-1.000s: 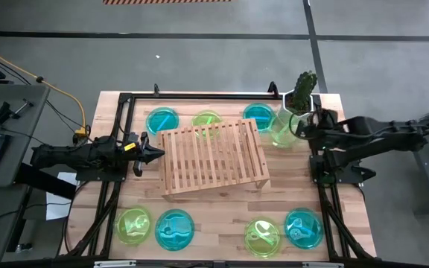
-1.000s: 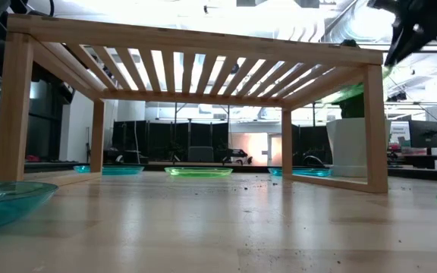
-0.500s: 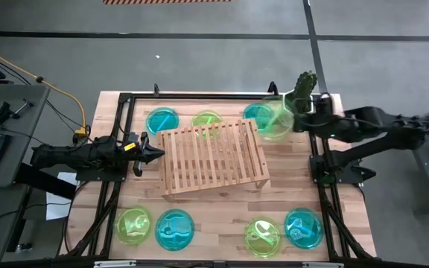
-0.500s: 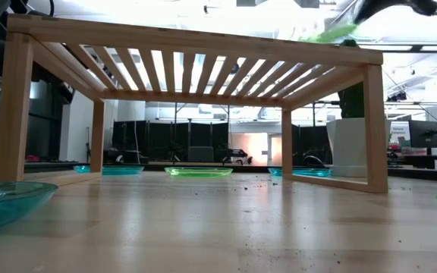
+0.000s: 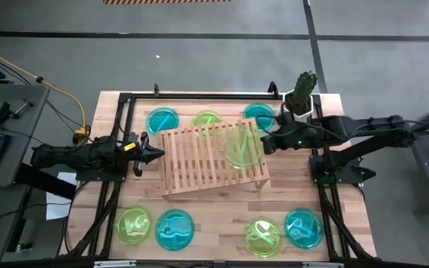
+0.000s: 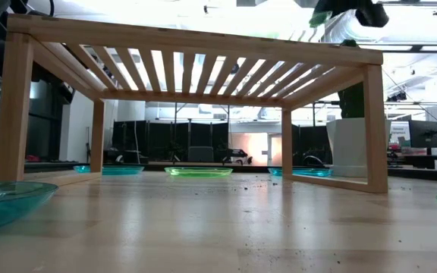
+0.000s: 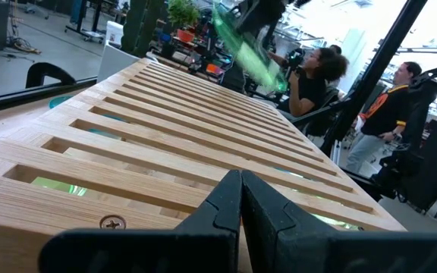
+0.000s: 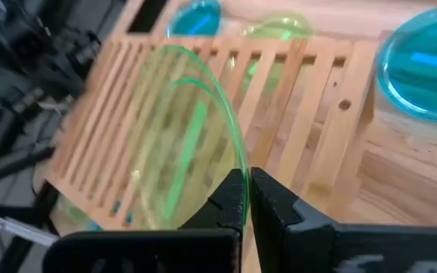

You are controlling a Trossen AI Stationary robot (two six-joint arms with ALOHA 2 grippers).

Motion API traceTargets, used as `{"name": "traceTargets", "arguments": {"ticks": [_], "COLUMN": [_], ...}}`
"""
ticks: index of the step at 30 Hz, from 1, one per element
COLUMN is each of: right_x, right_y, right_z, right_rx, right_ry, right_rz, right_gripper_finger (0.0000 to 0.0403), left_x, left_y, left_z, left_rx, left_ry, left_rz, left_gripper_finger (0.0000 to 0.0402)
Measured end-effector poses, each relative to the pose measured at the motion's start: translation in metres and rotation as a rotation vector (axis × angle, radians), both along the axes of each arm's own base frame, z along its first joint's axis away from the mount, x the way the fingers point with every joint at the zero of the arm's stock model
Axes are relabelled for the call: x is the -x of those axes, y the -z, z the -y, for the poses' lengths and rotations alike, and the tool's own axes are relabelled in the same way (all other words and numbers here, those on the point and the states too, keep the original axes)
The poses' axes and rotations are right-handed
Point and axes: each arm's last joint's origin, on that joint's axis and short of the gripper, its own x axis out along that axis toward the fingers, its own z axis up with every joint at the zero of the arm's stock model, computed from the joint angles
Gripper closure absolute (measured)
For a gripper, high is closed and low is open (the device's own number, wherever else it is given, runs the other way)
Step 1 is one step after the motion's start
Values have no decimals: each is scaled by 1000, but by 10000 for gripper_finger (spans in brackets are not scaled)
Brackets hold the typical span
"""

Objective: Place and stack plates onto a shelf
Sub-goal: Put the green plate on the shelf

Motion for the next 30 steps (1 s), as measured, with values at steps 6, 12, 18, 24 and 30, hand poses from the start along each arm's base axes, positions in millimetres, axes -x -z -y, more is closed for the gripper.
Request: {"name": "traceTargets", "arguments": {"ticks": [6,12,18,24,30], "right_x": [-15,-28,-38,-42,-39], "right_y": [11,17,27,32,35], "right_z": [9,26,39,48,52], "right_rx": [-2,-37,-93,-96,-86], "right_ry": [-15,-59,-68,-50,-60], "right_rz": [-64,-80,-117,-141,-176], "right_gripper_finger": [403,403,403,403,403], "left_x": [0,0,0,0,0], "left_y": [0,0,0,0,0], "left_z": [0,0,0,0,0], "left_rx": [0,0,0,0,0], "left_ry": [0,0,1,0,0], "left_rz": [0,0,0,0,0], "left_gripper_finger": [401,402,401,401,402]}}
